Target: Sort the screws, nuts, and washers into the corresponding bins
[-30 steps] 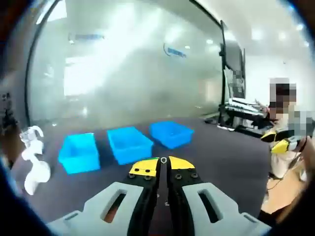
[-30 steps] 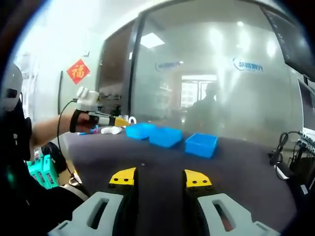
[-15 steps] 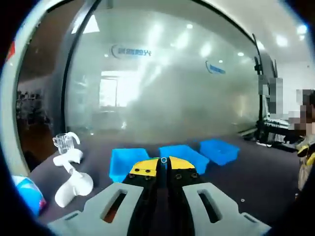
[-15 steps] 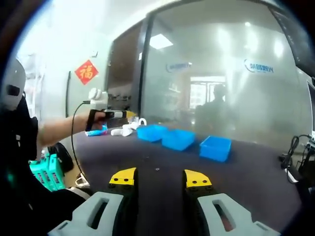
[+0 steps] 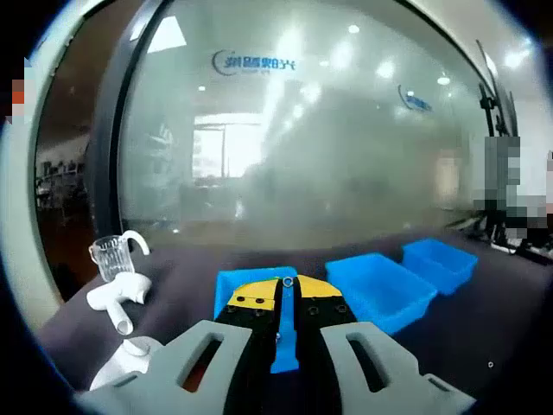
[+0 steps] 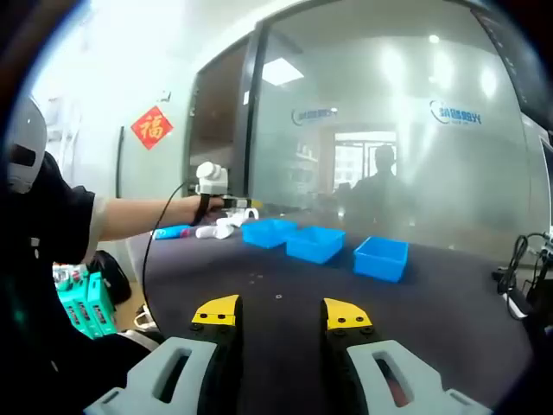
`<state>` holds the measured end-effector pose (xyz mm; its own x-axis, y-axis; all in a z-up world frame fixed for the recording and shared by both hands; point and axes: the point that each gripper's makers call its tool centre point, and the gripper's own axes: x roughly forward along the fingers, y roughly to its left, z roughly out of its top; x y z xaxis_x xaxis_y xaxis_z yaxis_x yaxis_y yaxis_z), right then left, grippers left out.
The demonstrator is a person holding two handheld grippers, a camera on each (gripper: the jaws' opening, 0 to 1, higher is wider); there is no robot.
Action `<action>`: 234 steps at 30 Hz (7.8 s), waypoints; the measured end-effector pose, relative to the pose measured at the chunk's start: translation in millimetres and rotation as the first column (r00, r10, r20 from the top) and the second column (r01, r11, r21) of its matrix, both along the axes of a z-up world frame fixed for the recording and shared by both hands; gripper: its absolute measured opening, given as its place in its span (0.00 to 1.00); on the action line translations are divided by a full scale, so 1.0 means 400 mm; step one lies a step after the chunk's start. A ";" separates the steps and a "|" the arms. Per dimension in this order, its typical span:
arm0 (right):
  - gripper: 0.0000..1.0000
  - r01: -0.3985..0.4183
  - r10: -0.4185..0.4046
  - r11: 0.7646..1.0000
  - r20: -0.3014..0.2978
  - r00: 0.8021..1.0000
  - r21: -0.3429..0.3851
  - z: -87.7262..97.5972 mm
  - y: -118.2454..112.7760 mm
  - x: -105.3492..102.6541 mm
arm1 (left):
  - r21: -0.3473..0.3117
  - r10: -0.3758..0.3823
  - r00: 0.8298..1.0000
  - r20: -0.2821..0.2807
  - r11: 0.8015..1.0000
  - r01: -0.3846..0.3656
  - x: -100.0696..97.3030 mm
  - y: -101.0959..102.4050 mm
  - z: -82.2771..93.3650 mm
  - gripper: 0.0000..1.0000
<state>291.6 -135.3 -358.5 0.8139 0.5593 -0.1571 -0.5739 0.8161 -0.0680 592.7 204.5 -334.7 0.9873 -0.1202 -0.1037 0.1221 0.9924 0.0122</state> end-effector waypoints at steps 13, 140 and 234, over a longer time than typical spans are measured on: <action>0.32 0.010 -0.010 1.000 -0.001 1.000 0.012 0.001 -0.012 -0.005 | 0.052 -0.004 0.999 -0.039 0.999 0.006 0.047 -0.010 -0.055 0.06; 0.16 -0.716 0.384 0.393 -0.604 0.698 -0.577 -0.250 0.279 0.277 | 0.004 -0.464 0.878 -0.122 0.884 0.468 -0.767 -0.126 -0.148 0.39; 0.02 -0.058 0.040 0.989 0.131 0.991 0.137 0.178 0.243 0.391 | -0.046 -0.323 0.946 -0.017 0.946 0.322 -0.766 -0.055 -0.070 0.37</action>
<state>447.9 -38.1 -287.2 0.7935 0.6079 0.0292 -0.6072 0.7940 -0.0305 286.4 182.5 -362.8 0.8925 -0.4362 -0.1147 0.4352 0.8997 -0.0353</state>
